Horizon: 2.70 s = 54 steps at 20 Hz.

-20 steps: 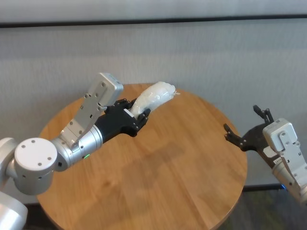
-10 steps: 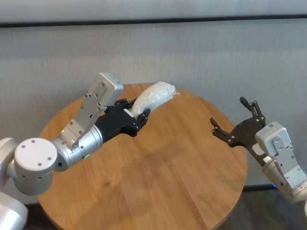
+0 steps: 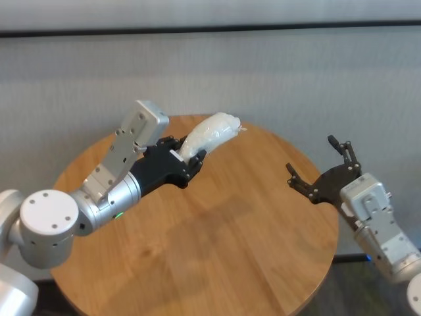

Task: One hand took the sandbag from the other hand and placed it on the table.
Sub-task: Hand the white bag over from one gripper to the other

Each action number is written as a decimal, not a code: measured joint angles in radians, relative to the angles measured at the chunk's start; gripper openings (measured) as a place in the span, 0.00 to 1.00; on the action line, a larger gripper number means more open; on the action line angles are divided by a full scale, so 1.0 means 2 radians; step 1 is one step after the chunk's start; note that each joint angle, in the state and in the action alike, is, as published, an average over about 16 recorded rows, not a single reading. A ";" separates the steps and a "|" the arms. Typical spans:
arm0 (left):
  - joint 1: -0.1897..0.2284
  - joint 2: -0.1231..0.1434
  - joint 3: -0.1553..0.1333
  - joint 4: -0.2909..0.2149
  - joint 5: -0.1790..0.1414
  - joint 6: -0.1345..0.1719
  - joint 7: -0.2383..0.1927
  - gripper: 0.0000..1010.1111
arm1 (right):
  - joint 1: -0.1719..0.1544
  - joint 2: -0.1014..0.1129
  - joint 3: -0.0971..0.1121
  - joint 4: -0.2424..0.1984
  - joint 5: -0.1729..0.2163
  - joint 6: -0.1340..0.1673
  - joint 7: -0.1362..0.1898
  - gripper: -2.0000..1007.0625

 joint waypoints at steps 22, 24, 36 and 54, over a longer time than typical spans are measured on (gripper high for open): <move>0.000 0.000 0.000 0.000 0.000 0.000 0.000 0.41 | 0.004 -0.028 0.006 0.000 0.079 -0.055 0.102 0.99; 0.000 0.000 0.000 0.000 0.000 0.000 0.000 0.41 | 0.004 -0.035 0.008 -0.001 0.094 -0.061 0.111 0.99; 0.000 0.000 0.000 0.000 0.000 0.000 0.000 0.41 | -0.002 -0.081 0.015 -0.004 0.227 -0.069 0.189 0.99; 0.000 0.000 0.000 0.000 0.000 0.000 0.000 0.41 | -0.015 -0.151 0.044 0.038 0.420 0.011 0.271 0.99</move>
